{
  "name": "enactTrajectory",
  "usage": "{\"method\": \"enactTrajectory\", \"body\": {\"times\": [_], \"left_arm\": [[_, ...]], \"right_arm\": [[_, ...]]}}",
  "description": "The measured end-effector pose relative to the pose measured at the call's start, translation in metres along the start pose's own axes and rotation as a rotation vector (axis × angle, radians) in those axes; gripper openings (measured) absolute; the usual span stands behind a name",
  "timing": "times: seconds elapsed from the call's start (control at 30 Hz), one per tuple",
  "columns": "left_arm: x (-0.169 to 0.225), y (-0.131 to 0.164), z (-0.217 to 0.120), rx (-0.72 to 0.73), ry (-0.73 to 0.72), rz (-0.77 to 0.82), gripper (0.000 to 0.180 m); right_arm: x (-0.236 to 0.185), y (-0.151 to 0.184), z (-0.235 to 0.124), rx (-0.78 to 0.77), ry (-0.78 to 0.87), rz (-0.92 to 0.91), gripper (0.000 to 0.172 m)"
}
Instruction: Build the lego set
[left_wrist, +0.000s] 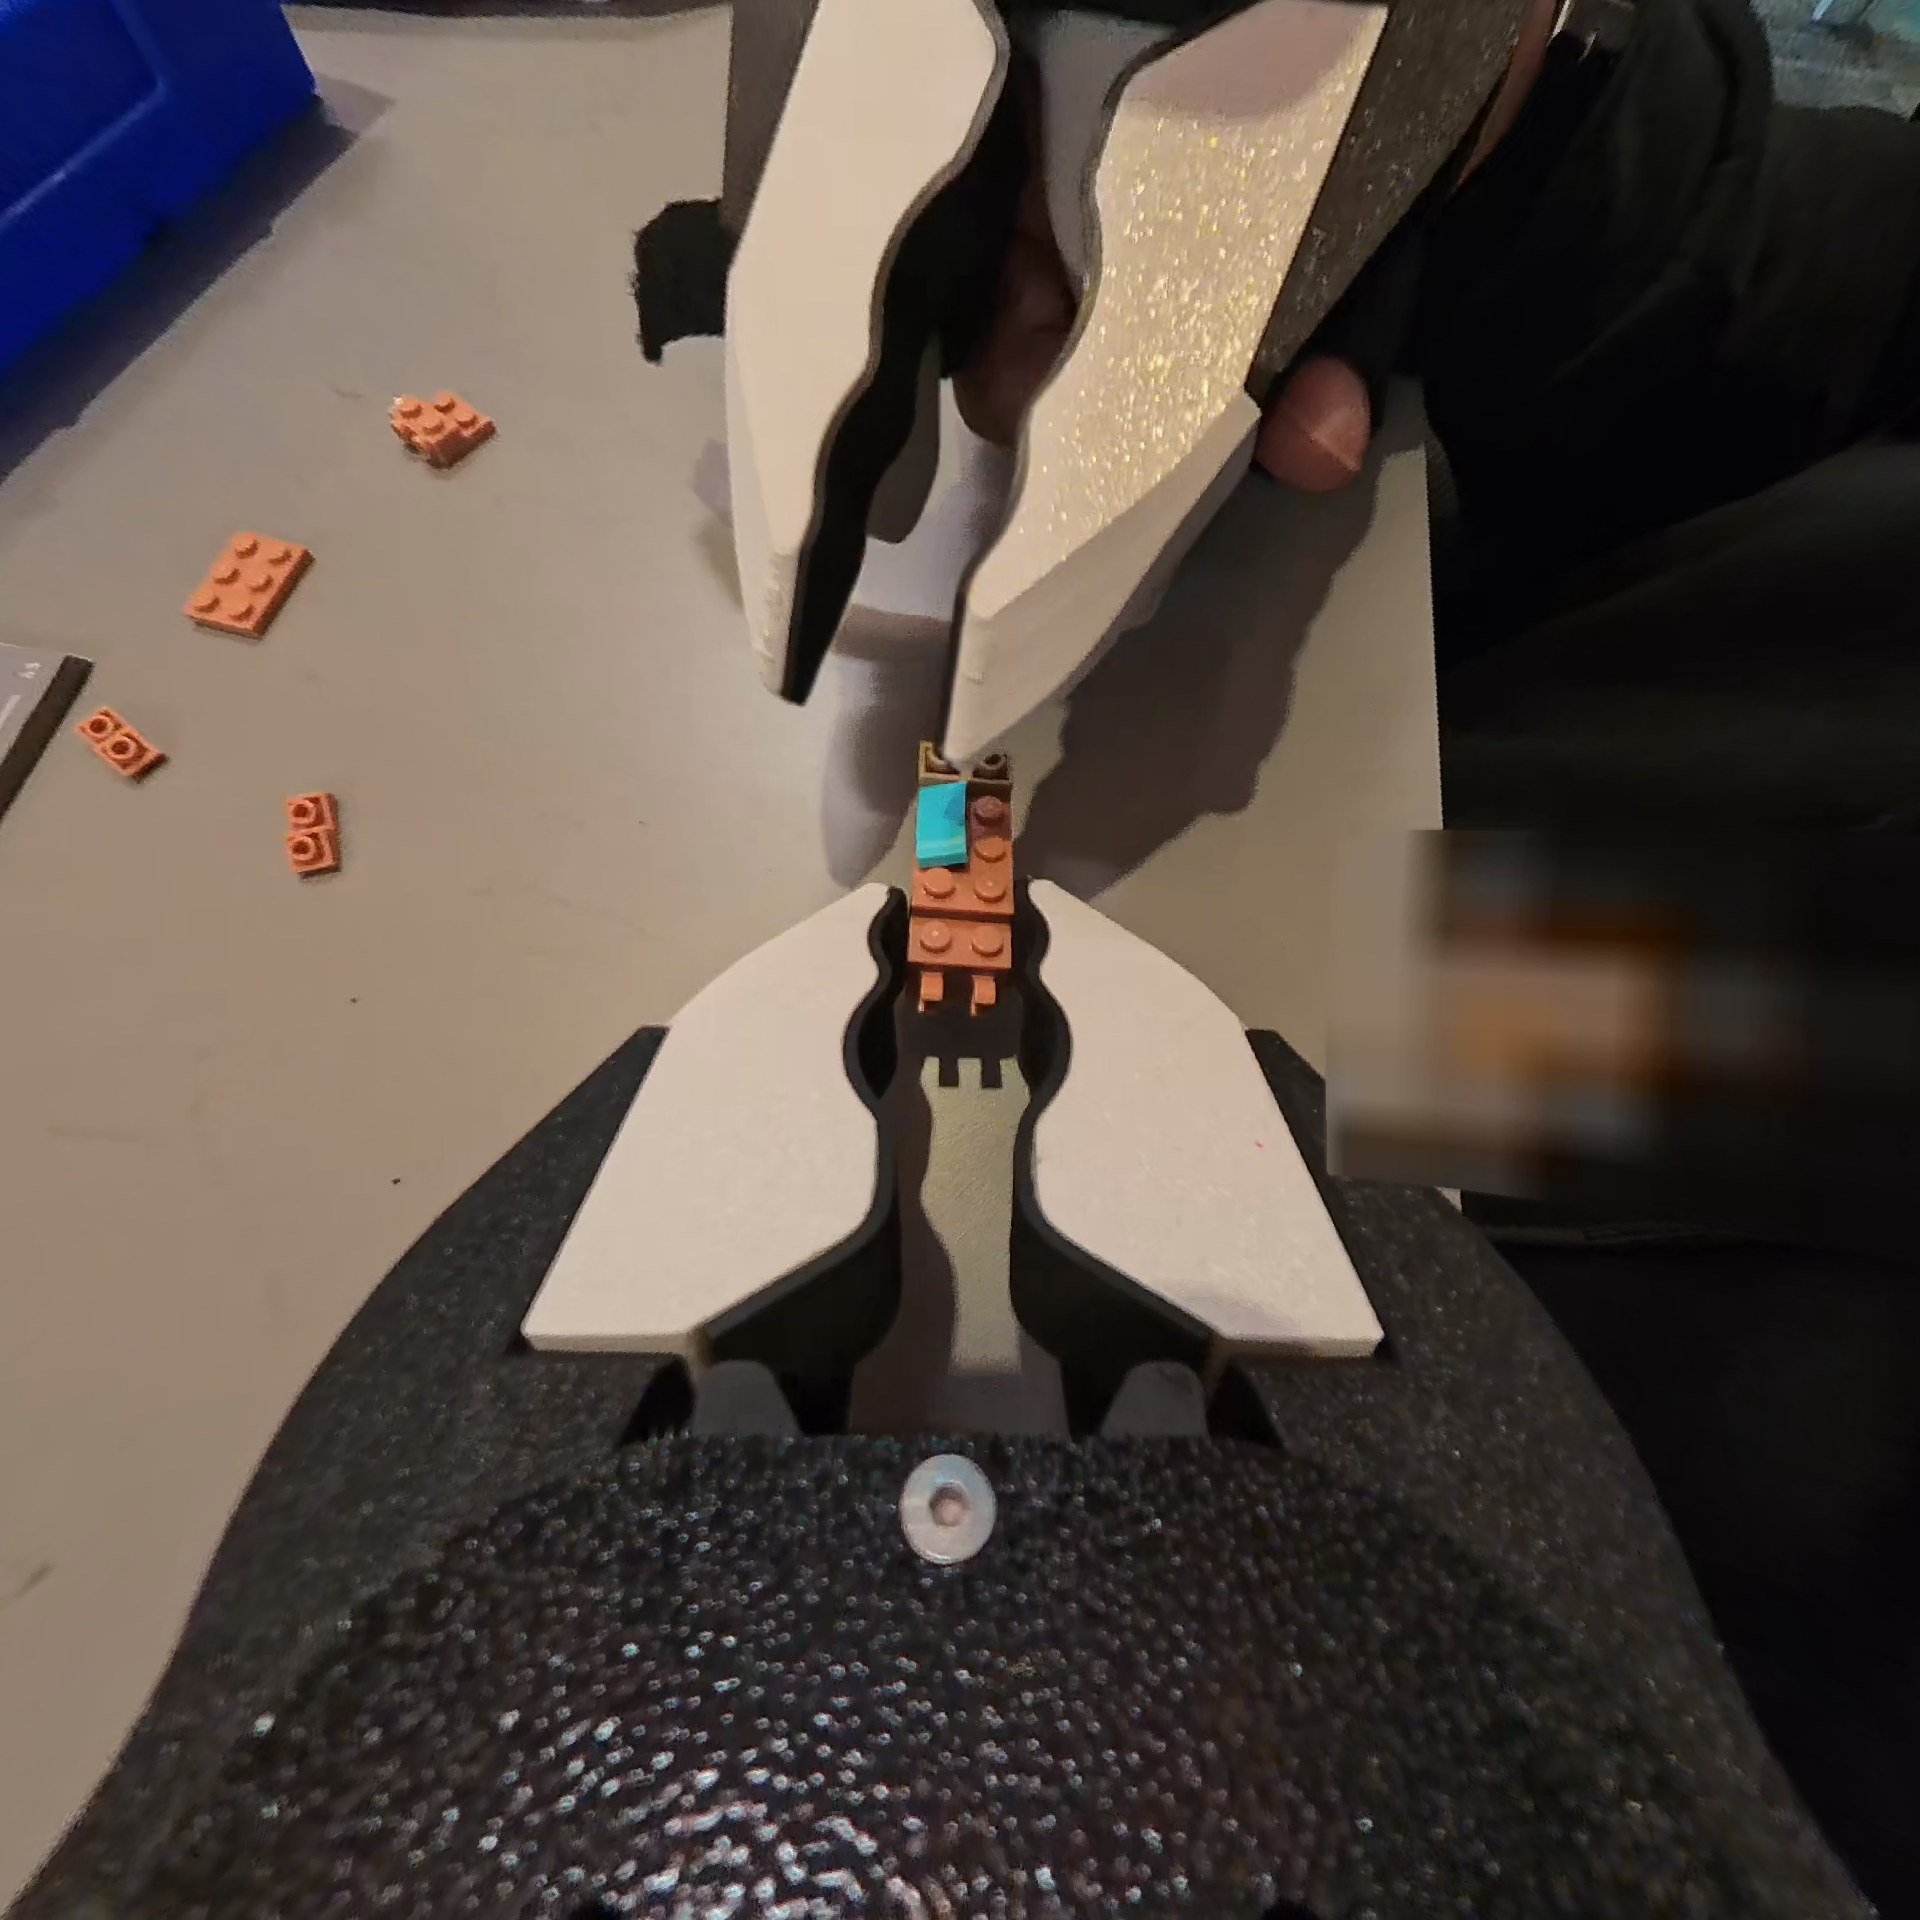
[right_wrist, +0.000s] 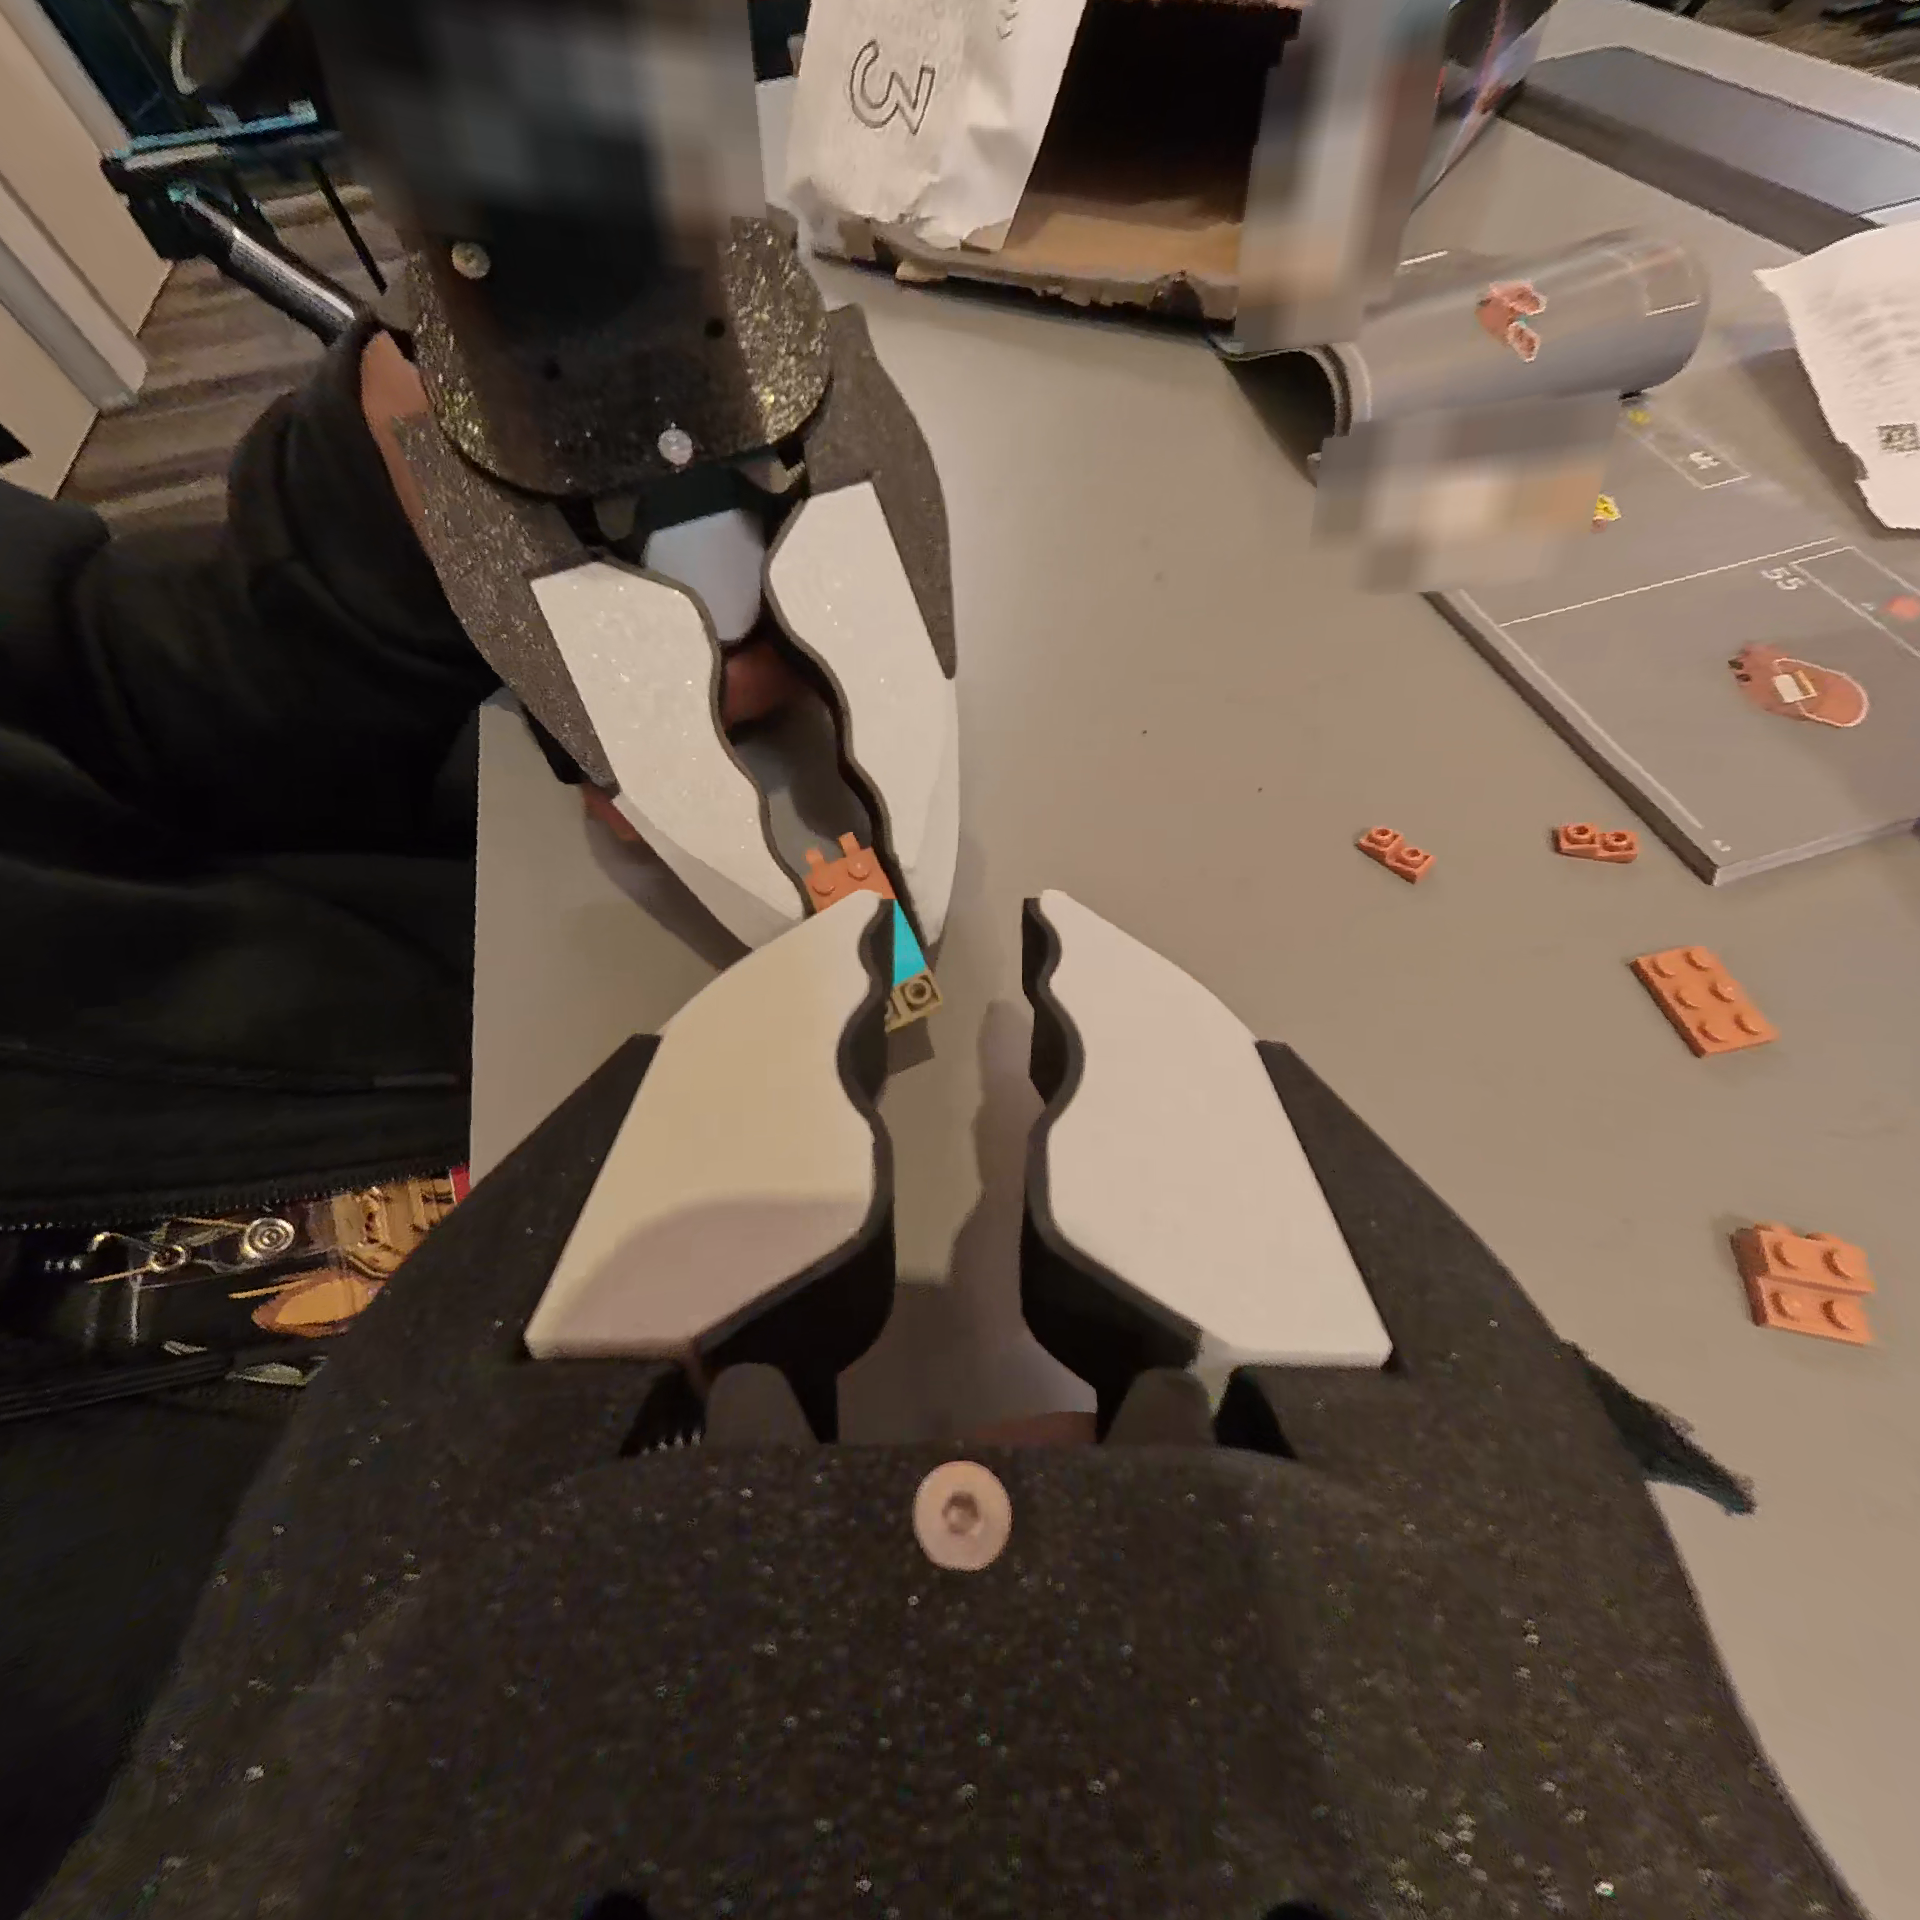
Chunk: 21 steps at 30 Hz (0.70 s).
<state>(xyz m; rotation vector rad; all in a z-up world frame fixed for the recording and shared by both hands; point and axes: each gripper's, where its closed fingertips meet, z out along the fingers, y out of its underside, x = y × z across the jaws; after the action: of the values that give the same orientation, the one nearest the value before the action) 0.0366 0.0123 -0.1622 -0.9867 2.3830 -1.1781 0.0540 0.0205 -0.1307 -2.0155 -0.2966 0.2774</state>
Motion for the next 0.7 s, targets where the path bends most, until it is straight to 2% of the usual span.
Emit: {"method": "enactTrajectory", "body": {"times": [0.2,0.7], "left_arm": [[0.001,0.004,0.004,-0.041,-0.004,0.018,0.018],[-0.003,0.003,0.004,-0.033,-0.032,0.009,0.018]], "right_arm": [[-0.001,0.005,0.004,-0.042,0.008,-0.034,0.024],[0.001,0.015,0.011,-0.119,0.04,-0.056,0.02]]}}
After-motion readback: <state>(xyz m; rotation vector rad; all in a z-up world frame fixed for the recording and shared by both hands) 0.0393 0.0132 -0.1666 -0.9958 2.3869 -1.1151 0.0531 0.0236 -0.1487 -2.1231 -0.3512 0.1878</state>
